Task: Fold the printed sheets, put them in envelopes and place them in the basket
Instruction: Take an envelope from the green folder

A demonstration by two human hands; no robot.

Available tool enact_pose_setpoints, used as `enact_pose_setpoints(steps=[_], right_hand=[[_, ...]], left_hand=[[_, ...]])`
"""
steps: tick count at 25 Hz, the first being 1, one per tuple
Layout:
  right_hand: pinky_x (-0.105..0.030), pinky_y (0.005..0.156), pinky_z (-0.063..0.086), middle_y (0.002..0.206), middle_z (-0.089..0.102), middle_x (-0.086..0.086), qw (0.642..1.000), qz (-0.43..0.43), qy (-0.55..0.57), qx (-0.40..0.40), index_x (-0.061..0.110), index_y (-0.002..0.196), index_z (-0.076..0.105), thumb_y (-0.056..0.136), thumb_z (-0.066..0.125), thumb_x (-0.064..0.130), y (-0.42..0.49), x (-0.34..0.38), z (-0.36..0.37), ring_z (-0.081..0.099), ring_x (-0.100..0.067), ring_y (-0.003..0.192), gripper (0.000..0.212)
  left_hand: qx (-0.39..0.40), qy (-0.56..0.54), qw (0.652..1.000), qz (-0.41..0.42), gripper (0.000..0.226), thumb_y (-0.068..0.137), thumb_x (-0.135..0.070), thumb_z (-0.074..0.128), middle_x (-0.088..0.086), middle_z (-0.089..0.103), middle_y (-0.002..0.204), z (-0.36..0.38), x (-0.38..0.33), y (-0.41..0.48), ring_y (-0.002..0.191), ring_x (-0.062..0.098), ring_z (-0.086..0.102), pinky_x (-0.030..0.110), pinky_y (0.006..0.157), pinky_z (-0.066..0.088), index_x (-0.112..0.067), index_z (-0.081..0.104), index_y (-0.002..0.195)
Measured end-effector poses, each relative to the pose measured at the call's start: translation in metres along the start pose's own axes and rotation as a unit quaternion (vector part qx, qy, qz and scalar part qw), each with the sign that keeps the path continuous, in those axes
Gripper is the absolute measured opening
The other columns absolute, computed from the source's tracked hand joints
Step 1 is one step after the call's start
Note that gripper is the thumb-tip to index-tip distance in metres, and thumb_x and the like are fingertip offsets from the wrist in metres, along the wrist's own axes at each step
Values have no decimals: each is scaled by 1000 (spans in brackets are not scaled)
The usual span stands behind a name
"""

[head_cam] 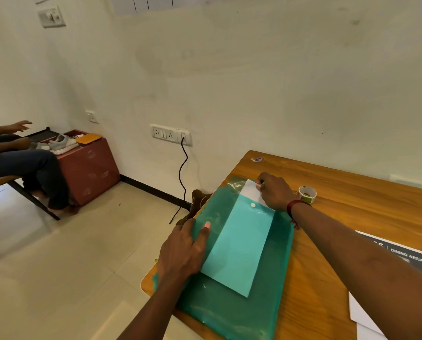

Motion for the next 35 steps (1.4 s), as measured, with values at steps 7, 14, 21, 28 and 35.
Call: enact_pose_setpoints(steps=[7, 14, 21, 28, 35], right_hand=[[-30, 71, 38, 112, 63, -11, 999, 36, -17, -15, 15, 113, 55, 98, 50, 17, 1, -11, -4, 53, -22, 91, 16], [-28, 73, 36, 118, 61, -8, 997, 70, -24, 16, 14, 119, 53, 100, 47, 23, 7, -31, -4, 50, -18, 91, 22], [-30, 66, 42, 102, 68, -6, 998, -31, -24, -44, 18, 99, 61, 92, 56, 6, -9, -15, -19, 58, -22, 88, 16], [-26, 64, 37, 96, 68, -5, 995, -46, 14, -88, 17, 99, 63, 92, 56, 2, -10, -3, -38, 54, -18, 79, 18], [-32, 65, 41, 98, 69, -14, 992, 3, 12, -128, 11, 102, 63, 87, 51, -5, -4, -18, -66, 59, -31, 84, 25]], left_hand=[[9, -12, 1000, -5, 89, 77, -79, 8, -1, 52, 141, -1, -1, -1, 121, 19, 52, 42, 103, 44, -30, 38, 145], [20, -36, 999, -15, 91, 75, -80, 9, -2, 50, 144, 0, 1, 0, 126, 20, 49, 46, 107, 41, -31, 39, 145], [11, -36, 999, -18, 99, 71, -83, 3, -1, 52, 143, -2, -2, -1, 125, 20, 50, 46, 107, 41, -30, 42, 145], [17, -43, 999, -18, 117, 58, -92, -7, 1, 53, 141, -7, -5, -5, 124, 23, 51, 49, 106, 42, -30, 41, 145], [11, -42, 999, -12, 108, 64, -89, -3, 1, 54, 139, -8, -6, -7, 121, 22, 52, 49, 104, 44, -31, 40, 145]])
Point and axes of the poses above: each hand's wrist, its own y-axis towards the middle knuckle, its own z-axis out of the palm, x = y × z, the point moved 7 cm from there along y, towards the middle knuckle
